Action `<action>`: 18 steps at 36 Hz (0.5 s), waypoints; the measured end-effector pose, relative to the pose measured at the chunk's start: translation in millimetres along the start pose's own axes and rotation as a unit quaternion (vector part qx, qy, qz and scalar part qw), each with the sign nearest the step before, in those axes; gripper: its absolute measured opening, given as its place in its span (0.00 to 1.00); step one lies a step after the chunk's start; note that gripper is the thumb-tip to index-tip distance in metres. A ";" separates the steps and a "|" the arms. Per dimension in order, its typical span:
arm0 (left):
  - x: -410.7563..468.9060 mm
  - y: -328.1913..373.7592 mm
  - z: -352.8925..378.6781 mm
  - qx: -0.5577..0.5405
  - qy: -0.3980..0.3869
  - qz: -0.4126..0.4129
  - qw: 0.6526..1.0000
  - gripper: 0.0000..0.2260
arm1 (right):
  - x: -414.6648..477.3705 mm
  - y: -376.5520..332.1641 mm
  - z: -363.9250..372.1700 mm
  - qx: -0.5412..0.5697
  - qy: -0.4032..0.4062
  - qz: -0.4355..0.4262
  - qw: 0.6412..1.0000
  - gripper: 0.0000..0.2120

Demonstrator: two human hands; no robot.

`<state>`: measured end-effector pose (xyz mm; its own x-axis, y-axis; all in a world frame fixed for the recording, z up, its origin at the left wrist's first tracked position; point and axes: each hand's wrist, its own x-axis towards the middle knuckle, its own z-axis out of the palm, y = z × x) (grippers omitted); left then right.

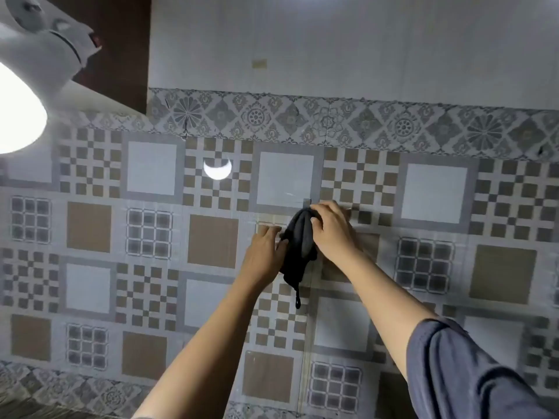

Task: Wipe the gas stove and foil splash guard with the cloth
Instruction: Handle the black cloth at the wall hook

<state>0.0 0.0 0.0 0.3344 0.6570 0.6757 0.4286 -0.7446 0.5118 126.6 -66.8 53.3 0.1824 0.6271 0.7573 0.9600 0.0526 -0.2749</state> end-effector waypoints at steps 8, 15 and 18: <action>17.7 -16.0 18.7 -0.053 0.048 -0.025 0.997 0.10 | 15.0 15.6 18.2 -0.002 0.073 0.017 0.997 0.12; 19.7 -8.0 24.2 -0.073 0.037 -0.039 0.996 0.08 | 14.7 12.6 19.3 0.053 0.106 0.037 0.992 0.08; 20.9 -5.9 21.4 -0.069 0.053 -0.033 0.996 0.08 | 15.4 4.8 13.0 0.064 0.119 0.035 0.990 0.08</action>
<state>22.4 20.6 -0.2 0.2147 0.6948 0.6864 0.3256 -0.7135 0.6204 131.3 -46.8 55.9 0.3064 0.4329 0.8477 0.9116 0.1229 -0.3922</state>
